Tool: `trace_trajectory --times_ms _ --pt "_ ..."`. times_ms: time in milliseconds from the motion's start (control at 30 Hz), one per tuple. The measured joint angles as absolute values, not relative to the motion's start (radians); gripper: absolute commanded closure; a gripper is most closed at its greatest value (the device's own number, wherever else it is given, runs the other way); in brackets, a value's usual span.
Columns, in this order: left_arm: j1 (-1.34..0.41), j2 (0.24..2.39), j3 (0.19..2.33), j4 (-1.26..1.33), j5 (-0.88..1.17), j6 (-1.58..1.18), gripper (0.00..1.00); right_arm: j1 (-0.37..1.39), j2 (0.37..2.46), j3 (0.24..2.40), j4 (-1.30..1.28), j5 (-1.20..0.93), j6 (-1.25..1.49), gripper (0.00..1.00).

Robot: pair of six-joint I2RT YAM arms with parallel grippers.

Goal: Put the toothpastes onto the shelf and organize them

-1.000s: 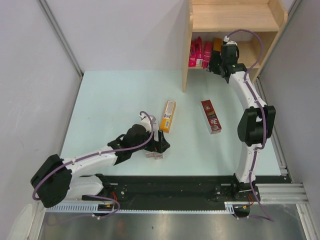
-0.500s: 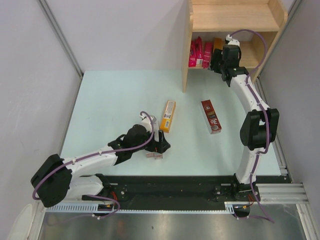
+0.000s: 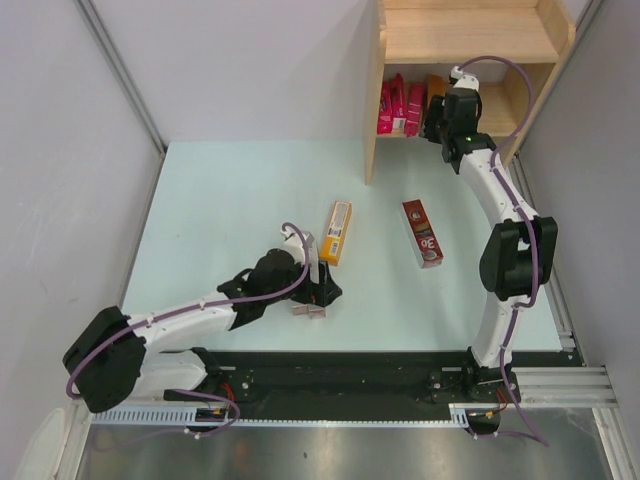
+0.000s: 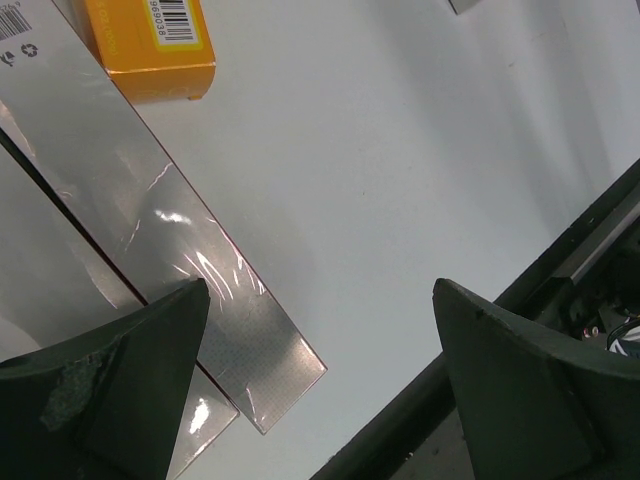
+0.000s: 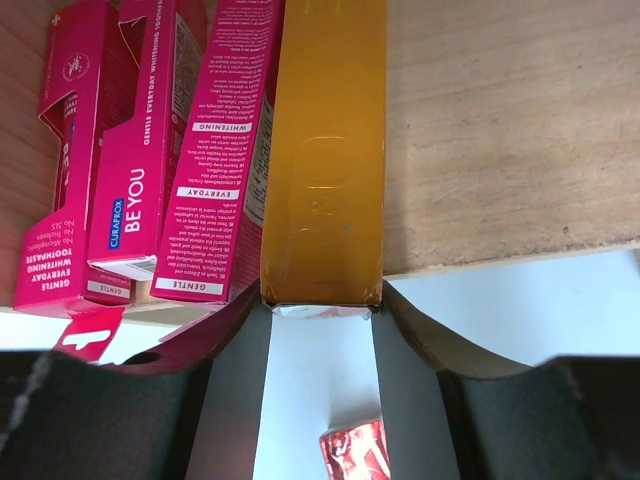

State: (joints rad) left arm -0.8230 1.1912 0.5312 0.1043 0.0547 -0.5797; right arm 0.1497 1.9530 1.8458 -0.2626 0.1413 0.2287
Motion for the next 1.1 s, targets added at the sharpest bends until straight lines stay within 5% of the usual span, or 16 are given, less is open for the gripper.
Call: trace_trajectory --times_ms 567,667,867,1100 --pt "-0.831 1.205 0.533 0.122 0.055 -0.587 0.00 0.157 1.954 1.783 -0.143 0.102 0.120 0.63" --pt "-0.831 1.207 0.533 0.123 0.055 -0.587 0.00 0.155 1.954 1.781 -0.136 0.096 0.115 0.59" --pt "-0.833 1.208 0.534 0.126 0.055 -0.587 0.00 0.149 1.945 1.762 -0.130 0.097 0.120 0.23" --pt "-0.833 1.208 0.534 0.126 0.054 -0.587 0.01 0.138 1.885 1.668 -0.126 0.112 0.138 0.15"
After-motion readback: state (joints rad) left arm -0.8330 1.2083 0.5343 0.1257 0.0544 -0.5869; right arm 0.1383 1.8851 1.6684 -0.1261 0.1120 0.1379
